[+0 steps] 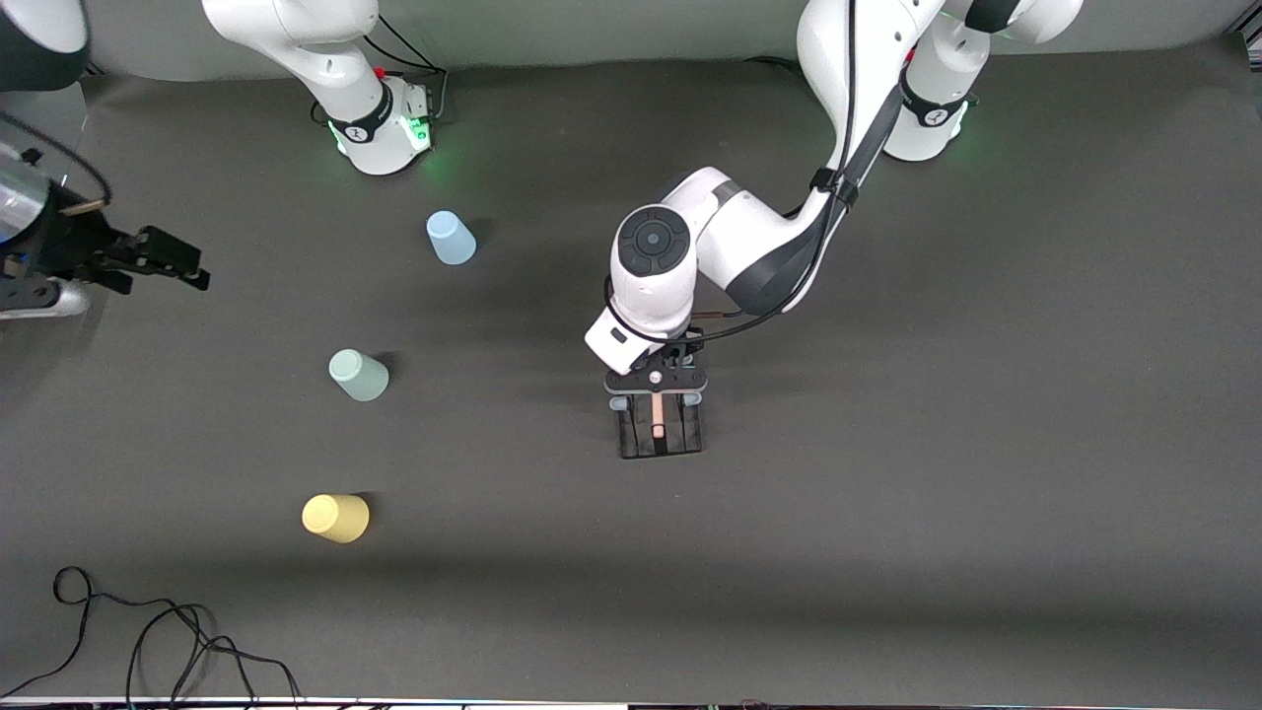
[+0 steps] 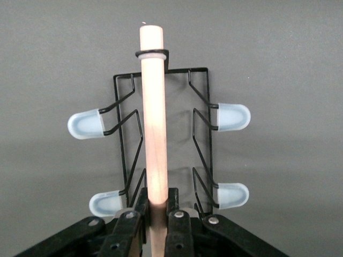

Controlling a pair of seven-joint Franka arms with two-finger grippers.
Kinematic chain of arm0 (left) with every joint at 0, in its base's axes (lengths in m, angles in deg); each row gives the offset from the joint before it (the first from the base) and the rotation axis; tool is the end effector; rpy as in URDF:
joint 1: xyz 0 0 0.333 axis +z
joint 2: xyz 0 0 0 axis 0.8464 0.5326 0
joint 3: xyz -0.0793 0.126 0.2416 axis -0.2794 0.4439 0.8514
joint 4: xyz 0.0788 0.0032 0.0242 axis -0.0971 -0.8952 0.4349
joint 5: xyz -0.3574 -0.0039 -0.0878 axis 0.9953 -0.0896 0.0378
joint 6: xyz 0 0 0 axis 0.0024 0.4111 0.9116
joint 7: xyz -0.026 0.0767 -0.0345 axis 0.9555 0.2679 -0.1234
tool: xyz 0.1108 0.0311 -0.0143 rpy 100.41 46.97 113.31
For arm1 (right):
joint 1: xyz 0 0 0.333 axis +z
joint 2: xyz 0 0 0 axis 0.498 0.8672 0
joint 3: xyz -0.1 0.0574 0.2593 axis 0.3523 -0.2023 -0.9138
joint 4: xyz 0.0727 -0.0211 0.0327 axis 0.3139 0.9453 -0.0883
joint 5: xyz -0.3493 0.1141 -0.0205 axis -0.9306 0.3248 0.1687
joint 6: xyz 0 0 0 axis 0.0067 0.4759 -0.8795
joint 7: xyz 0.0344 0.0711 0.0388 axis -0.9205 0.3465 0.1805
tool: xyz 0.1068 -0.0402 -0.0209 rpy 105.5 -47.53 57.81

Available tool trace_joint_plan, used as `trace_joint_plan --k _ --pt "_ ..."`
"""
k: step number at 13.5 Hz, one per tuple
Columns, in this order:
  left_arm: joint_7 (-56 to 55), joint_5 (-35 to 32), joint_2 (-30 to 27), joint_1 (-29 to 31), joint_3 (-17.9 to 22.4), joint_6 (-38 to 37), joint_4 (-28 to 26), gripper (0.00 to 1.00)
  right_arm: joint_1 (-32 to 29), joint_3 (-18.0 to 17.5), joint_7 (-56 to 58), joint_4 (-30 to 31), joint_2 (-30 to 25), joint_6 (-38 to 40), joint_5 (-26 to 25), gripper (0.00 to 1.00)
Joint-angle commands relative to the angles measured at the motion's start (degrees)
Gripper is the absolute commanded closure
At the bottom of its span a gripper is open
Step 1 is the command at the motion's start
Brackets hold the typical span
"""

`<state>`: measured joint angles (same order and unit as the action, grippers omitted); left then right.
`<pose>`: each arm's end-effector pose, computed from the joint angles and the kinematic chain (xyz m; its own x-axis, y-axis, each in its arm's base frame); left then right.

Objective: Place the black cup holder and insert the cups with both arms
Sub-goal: 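Set down the rack with the left gripper while the right gripper reaches the cup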

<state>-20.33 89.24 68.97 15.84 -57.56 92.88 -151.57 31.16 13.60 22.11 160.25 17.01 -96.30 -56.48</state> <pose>0.4985 -0.4701 0.3131 0.9994 0.0287 -0.0195 0.0291 -0.9993 0.0226 0.4976 0.0045 0.5474 0.9995 0.0044 -0.0301 0.0035 -0.9996 -0.0289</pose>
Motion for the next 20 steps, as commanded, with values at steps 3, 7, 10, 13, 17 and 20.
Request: trace_joint_plan --k 3,7,10,13,17,20 --pt "-0.08 -0.49 -0.25 -0.39 0.75 0.40 0.21 0.14 4.25 0.36 0.23 10.54 -7.11 -5.34 -3.65 0.00" --pt "0.81 -0.77 -1.38 -0.04 0.84 1.90 1.61 0.00 4.07 1.41 0.93 17.72 -6.23 -14.70 -3.65 0.00" --pt "0.37 -0.94 -5.33 3.03 0.93 0.67 2.23 0.00 3.98 2.03 0.93 24.50 -0.89 -26.74 -3.57 0.00" --pt "2.55 -2.08 -10.42 7.50 1.46 -5.73 2.05 0.00 4.16 2.12 0.93 26.35 7.02 -35.36 -3.04 0.00" --pt "15.44 -1.47 -20.34 18.21 1.37 -18.30 -2.23 0.00 4.25 2.03 0.84 33.28 14.41 -51.79 -2.86 0.00" --pt "26.44 -1.38 -29.92 25.61 1.46 -18.32 -12.93 0.00 4.42 2.03 0.75 35.50 18.72 -58.24 -2.86 0.00"
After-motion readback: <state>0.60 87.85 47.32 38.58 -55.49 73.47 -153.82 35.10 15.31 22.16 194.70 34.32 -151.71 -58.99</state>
